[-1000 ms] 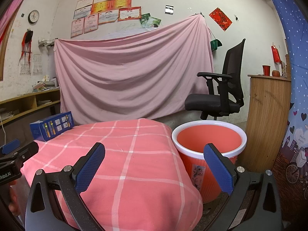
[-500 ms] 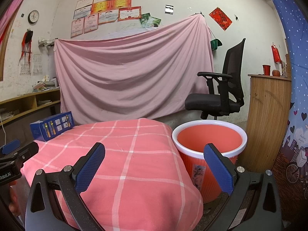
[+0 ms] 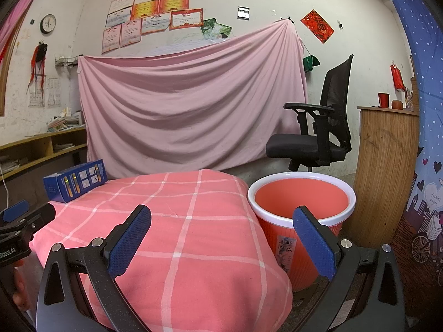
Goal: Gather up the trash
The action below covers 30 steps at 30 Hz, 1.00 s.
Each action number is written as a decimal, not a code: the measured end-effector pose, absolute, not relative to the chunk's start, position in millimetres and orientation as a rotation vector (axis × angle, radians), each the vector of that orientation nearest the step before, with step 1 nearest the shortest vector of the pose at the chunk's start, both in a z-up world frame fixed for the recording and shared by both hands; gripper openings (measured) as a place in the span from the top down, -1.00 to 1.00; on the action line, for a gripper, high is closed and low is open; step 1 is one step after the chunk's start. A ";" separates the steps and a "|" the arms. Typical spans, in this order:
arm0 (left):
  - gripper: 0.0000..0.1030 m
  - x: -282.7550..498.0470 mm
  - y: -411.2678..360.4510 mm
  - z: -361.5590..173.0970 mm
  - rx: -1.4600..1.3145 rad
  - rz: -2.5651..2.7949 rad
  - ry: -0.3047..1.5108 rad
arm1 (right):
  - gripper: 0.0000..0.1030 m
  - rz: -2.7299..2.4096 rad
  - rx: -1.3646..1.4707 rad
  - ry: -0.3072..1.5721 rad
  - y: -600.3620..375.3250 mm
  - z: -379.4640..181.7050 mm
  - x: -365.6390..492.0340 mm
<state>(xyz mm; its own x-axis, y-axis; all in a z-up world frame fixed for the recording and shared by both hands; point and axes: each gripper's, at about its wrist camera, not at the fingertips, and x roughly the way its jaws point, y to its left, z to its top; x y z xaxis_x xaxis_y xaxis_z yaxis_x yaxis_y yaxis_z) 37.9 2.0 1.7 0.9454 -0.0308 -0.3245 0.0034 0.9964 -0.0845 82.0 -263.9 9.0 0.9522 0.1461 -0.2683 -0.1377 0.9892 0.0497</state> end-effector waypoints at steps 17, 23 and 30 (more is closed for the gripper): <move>-0.96 37.6 2.5 1.9 -0.084 -0.017 0.332 | -1.00 0.144 0.031 0.274 -262.8 9.8 81.8; -0.96 38.2 2.5 1.4 -0.085 -0.017 0.333 | -1.00 0.144 0.031 0.275 -260.9 8.2 80.8; -0.96 38.6 2.2 1.3 -0.085 -0.017 0.333 | -1.00 0.144 0.031 0.276 -260.8 8.6 81.1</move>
<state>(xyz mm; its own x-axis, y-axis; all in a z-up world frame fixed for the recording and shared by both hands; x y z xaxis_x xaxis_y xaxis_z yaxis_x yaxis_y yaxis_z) 38.6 2.2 1.3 0.9449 -0.0308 -0.3259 0.0028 0.9963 -0.0859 81.1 -260.8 8.6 0.9520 0.1456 -0.2694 -0.1372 0.9893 0.0499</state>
